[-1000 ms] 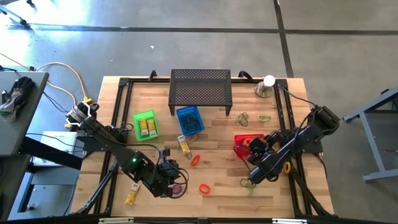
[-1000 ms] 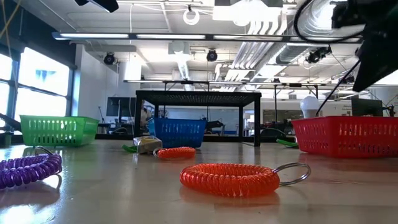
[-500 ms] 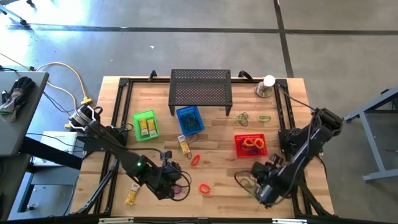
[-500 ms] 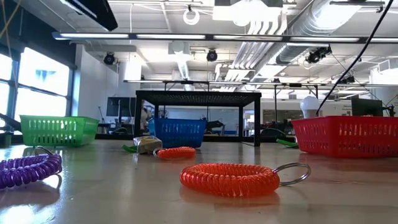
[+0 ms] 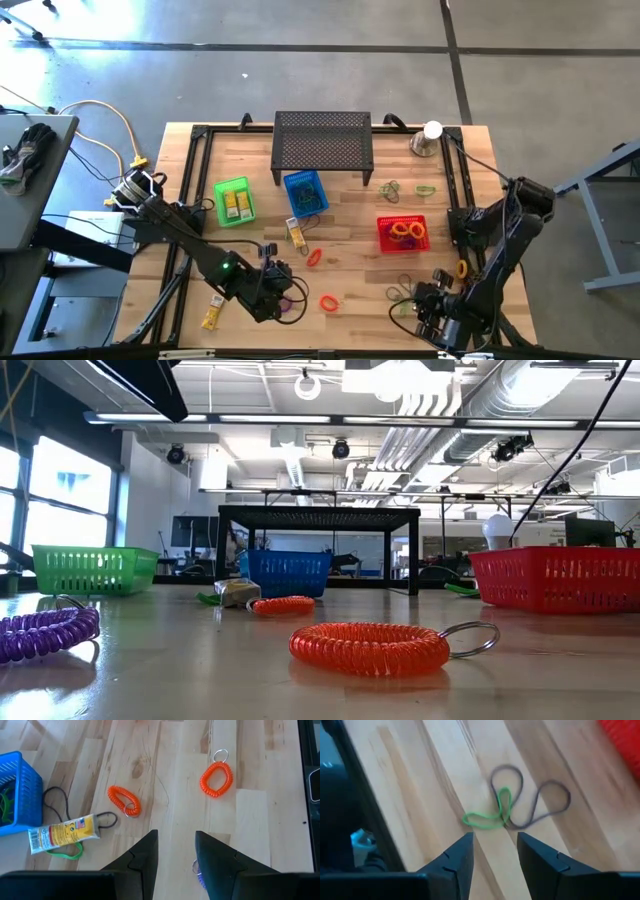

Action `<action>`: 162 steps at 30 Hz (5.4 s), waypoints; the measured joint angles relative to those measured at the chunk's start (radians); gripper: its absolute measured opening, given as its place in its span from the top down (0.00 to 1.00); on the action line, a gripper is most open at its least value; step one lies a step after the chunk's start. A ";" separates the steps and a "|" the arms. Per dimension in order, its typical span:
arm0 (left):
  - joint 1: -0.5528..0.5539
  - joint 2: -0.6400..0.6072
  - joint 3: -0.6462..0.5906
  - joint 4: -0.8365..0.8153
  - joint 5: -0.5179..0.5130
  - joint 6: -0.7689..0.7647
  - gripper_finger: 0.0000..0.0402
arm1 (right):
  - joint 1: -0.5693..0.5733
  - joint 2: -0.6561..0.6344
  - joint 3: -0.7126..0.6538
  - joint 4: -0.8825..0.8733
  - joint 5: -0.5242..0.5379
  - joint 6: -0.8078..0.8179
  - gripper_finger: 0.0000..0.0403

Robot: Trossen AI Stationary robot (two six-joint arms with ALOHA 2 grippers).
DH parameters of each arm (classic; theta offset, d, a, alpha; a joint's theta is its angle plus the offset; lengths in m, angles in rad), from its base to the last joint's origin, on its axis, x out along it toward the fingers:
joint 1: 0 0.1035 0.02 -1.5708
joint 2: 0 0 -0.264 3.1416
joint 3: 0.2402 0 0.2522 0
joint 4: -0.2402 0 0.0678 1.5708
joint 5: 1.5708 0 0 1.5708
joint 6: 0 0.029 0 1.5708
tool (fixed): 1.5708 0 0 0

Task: Pick & Place Office Desk Supplies
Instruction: Put the green rubber band into the blue basket

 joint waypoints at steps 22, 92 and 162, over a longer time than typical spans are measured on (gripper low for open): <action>0.000 0.000 -0.001 0.003 -0.001 0.000 0.69 | 0.007 0.000 -0.311 0.480 0.104 -0.222 0.65; 0.000 -0.001 -0.001 0.007 -0.002 0.008 0.69 | 0.002 0.081 -0.134 0.388 0.191 -0.531 0.99; 0.000 -0.001 -0.001 0.007 -0.002 0.008 0.69 | -0.006 0.080 -0.107 0.484 0.341 -0.618 0.99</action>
